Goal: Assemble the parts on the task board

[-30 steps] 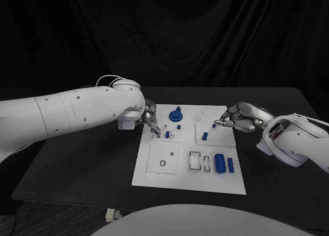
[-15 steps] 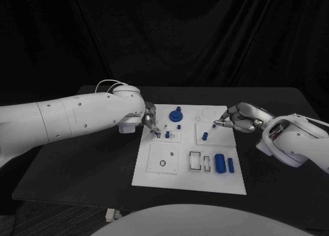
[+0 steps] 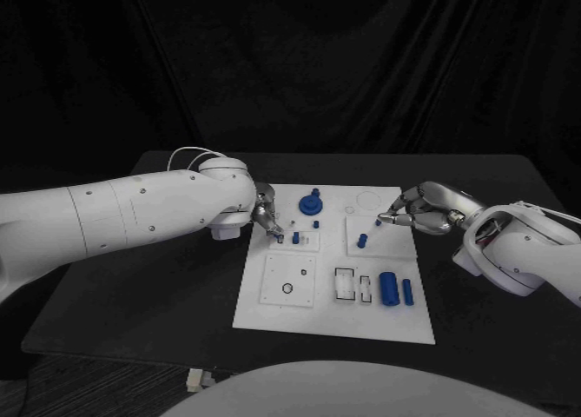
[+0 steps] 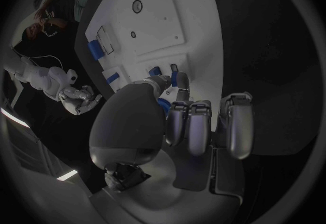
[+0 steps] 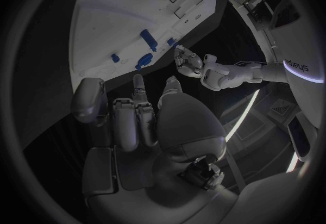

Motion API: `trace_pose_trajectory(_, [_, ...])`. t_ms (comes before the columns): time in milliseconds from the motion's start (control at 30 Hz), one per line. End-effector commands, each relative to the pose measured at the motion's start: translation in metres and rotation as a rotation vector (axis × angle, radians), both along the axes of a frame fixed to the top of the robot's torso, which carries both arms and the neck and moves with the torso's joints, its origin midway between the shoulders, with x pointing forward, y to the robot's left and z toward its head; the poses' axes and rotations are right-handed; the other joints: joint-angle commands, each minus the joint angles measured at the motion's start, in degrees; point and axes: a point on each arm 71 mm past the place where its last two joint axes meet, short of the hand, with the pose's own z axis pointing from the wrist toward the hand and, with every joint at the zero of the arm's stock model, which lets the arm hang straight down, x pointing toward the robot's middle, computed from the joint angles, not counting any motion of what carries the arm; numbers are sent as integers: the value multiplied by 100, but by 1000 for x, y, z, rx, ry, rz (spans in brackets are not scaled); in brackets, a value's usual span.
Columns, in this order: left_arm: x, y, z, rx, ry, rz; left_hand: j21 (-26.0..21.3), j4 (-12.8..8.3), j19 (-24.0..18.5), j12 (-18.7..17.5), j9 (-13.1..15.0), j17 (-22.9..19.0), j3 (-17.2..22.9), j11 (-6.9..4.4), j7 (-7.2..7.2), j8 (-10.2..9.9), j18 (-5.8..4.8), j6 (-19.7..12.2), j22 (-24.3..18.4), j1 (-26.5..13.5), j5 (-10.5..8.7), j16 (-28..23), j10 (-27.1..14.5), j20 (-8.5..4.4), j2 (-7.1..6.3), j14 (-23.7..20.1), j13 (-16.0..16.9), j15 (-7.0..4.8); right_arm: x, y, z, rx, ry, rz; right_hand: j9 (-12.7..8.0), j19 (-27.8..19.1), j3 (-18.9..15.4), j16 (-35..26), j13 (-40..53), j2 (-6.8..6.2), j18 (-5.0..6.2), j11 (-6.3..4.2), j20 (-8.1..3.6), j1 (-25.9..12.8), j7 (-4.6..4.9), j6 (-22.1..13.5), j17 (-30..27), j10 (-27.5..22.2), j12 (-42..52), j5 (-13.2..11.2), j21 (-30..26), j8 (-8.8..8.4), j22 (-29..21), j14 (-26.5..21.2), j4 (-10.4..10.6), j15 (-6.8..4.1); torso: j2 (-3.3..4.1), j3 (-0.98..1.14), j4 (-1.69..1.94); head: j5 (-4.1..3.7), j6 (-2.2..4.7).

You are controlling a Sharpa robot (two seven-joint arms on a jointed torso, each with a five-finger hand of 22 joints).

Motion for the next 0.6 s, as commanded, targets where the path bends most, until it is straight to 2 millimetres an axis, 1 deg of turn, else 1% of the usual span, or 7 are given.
trace_pose_trajectory(33, [-1, -1, 0, -4, -11, 7, 0, -786, 272, -24, -11, 1510, 777, 25, -46, -10, 50, 4, 1279, -27, -46, 15, 392, -5, 29, 596, 1225, -30, -1, 0, -1, -3, 2, -7, 7, -2, -35, -28, 1259, 25, 30, -35, -2, -20, -32, -4, 512, 439, -27, 9, -19, 24, 620, 362, -3, -39, -1, 2, 0, -6, 0])
trace_pose_trajectory(167, [-1, -2, -1, -1, -8, 7, 2, -790, 273, -26, -21, 1510, 773, 24, -48, -11, 49, 5, 1279, -45, -74, 15, 393, -5, 31, 596, 1223, -30, -1, 0, -1, -3, 2, -7, 7, -4, -36, -29, 1242, 25, 31, -35, -2, -18, -32, -4, 510, 426, -39, 10, -26, 24, 618, 361, -3, -39, -1, 0, -1, 3, 0])
trace_pose_trajectory(233, [-1, -2, -2, 0, -7, 7, 2, -785, 274, -32, -44, 1510, 758, 22, -53, -14, 49, 5, 1279, -93, -164, 15, 392, -5, 42, 596, 1217, -30, -1, 0, -1, -3, 3, -7, 7, -4, -36, -29, 1242, 25, 31, -35, -2, -18, -32, -4, 510, 426, -39, 10, -26, 24, 618, 361, -3, -39, 1, 1, 1, 5, 0])
trace_pose_trajectory(600, [-2, -2, -3, 7, 4, 2, 1, -773, 274, -35, -63, 1510, 736, 20, -57, -14, 50, 6, 1279, -146, -226, 15, 392, -5, 46, 596, 1213, -32, 0, 0, -2, -5, 5, -8, 8, -1, -37, -30, 1223, 25, 30, -35, -3, -11, -32, -4, 507, 411, -51, 12, -21, 24, 621, 361, -4, -39, 0, 1, 0, 16, 0])
